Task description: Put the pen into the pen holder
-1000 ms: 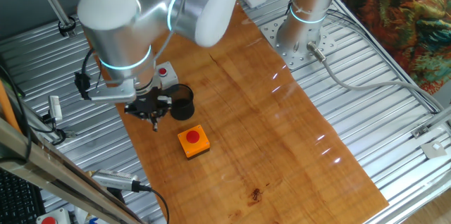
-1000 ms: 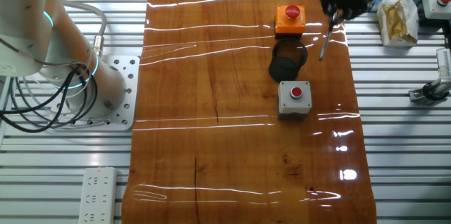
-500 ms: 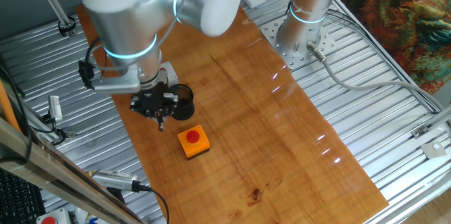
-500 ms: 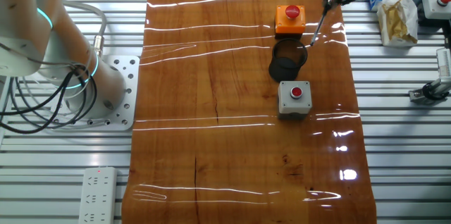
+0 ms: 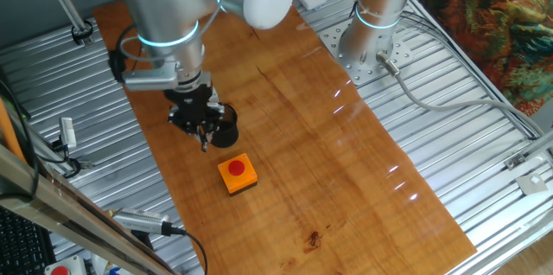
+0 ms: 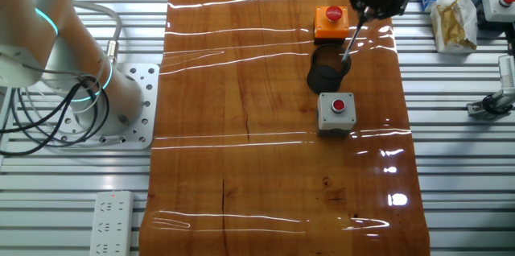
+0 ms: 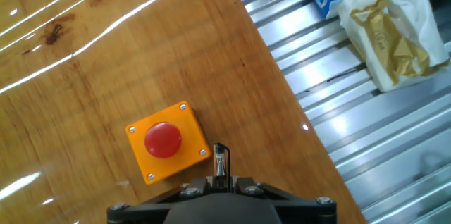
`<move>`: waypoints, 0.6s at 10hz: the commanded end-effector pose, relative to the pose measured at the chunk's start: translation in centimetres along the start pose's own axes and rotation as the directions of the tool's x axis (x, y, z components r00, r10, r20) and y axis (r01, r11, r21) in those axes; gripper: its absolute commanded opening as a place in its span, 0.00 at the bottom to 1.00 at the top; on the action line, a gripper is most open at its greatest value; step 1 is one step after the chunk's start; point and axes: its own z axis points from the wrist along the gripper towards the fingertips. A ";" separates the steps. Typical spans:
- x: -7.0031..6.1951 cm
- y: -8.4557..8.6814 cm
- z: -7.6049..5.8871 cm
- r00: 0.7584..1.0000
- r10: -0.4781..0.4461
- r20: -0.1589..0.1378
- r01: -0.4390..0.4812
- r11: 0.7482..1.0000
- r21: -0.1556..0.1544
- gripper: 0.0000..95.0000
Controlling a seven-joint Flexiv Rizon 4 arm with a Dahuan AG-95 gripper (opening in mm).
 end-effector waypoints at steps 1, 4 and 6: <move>0.0 0.8 0.6 0.998 0.032 0.046 -0.031 0.999 -0.016 0.00; -0.4 1.4 0.9 0.997 0.016 0.072 -0.015 1.000 -0.015 0.00; -0.4 1.4 1.0 0.995 0.013 0.097 -0.011 1.000 -0.018 0.00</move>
